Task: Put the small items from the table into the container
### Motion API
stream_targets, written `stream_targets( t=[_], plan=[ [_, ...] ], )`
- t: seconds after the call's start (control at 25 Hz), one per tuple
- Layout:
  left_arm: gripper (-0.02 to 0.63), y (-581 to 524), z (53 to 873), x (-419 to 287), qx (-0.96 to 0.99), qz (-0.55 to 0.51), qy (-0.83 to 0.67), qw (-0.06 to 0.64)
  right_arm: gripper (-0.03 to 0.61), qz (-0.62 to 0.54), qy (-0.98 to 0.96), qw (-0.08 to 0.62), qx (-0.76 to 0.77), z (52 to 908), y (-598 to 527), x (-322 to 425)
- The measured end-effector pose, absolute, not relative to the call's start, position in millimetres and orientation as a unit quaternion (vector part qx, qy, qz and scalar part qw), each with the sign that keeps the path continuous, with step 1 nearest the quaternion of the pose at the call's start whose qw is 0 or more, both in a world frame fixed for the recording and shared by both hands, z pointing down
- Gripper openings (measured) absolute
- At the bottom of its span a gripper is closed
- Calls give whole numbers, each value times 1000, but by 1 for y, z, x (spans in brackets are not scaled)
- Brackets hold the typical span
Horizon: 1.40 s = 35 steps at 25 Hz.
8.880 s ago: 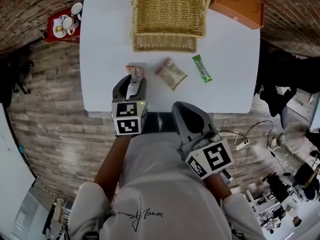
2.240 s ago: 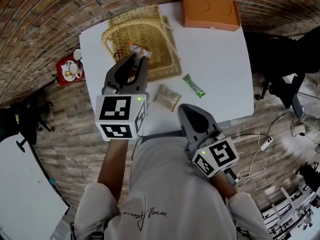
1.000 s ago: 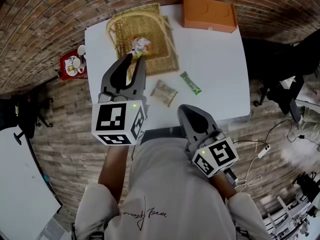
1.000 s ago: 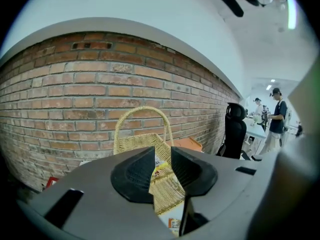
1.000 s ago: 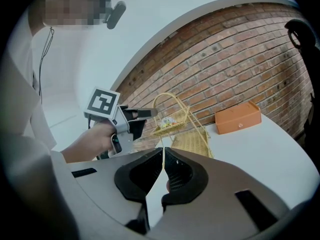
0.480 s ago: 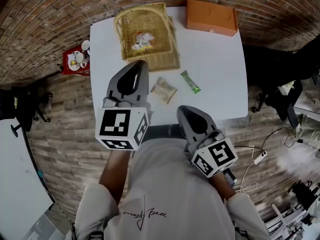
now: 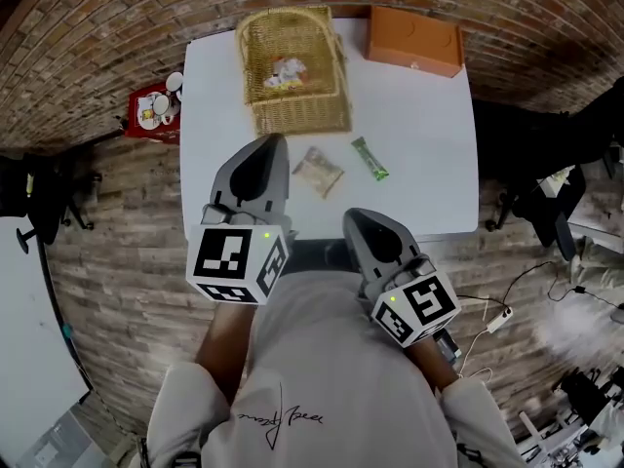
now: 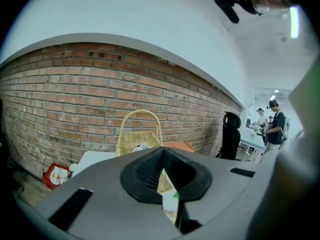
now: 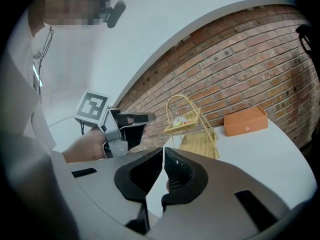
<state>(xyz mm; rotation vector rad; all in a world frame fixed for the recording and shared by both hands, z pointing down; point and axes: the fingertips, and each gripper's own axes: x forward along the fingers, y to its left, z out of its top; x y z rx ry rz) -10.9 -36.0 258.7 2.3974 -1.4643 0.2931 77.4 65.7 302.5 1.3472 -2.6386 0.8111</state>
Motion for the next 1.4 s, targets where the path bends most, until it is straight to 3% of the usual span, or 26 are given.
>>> stream_targets(
  t=[0.88, 1.4],
  plan=[
    [9, 10, 262, -15, 827, 77, -528, 178, 23, 243, -874, 46, 418, 296, 96, 80],
    [9, 7, 289, -24, 842, 76, -492, 206, 23, 212, -865, 125, 437, 327, 49, 75]
  ],
)
